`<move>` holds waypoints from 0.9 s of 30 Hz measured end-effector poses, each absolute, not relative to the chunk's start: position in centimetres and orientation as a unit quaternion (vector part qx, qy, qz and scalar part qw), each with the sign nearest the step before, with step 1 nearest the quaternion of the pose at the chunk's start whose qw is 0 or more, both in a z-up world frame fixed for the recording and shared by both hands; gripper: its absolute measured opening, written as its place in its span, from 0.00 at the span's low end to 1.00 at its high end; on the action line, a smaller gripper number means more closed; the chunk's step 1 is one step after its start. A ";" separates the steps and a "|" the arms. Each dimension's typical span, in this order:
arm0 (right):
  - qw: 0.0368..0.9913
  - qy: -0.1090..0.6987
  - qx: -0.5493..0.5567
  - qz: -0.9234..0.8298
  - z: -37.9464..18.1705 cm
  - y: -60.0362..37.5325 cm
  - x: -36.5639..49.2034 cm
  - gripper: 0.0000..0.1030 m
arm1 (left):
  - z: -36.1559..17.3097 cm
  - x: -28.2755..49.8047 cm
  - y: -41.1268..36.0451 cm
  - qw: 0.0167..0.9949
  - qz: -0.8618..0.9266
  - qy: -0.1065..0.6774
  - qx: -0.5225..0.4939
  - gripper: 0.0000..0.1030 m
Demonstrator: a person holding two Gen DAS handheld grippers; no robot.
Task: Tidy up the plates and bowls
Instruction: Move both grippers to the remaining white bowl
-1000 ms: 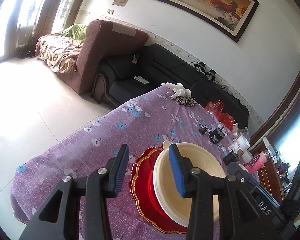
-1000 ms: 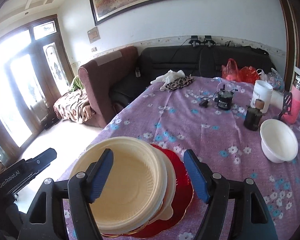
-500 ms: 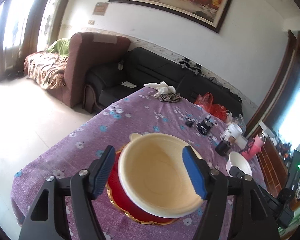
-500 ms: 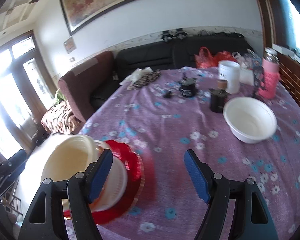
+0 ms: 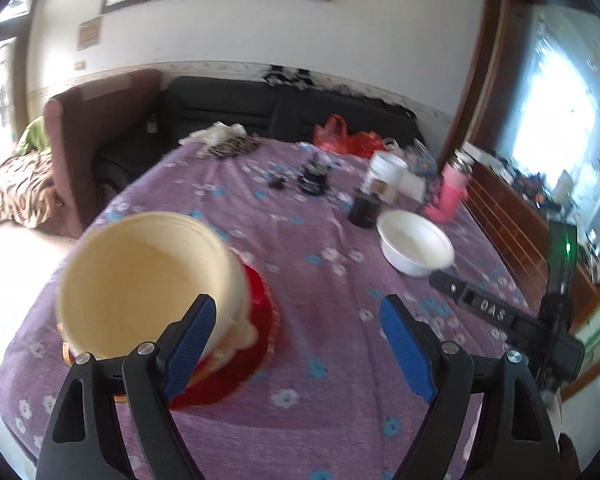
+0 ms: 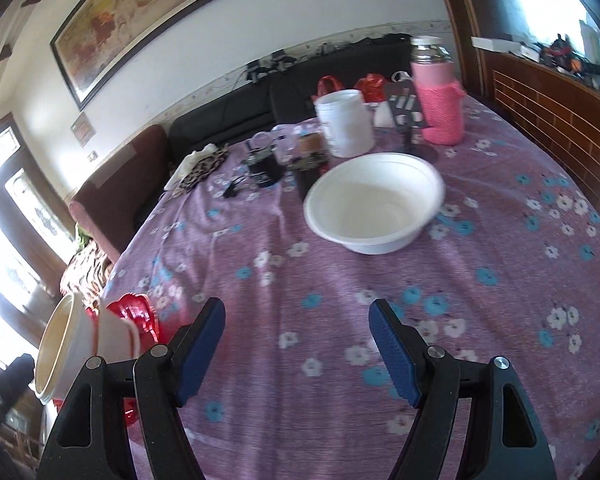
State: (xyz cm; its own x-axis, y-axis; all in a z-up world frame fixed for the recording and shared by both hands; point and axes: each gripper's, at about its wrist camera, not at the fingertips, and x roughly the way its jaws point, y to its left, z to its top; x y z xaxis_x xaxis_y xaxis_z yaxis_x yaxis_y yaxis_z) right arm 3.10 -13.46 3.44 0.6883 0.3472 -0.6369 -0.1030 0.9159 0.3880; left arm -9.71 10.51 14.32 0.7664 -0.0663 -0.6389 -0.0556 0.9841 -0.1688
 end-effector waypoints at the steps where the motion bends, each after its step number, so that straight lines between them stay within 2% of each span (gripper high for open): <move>1: 0.904 0.375 0.167 0.119 3.2 -14.2 3.2 0.76 | 14.0 -9.5 9.8 0.933 -0.009 0.348 -0.085 0.81; 8: 0.900 0.380 0.197 0.078 1.8 -19.8 3.5 0.77 | 11.0 -7.8 6.0 0.910 -0.033 0.409 -0.061 0.81; 15: 0.887 0.392 0.241 0.040 0.7 -24.4 6.3 0.77 | 9.6 -6.8 4.4 0.900 -0.035 0.432 -0.050 0.81; 27: 0.856 0.447 0.257 0.040 -1.1 -22.9 16.1 0.77 | 8.2 -5.4 3.5 0.891 -0.037 0.452 -0.033 0.81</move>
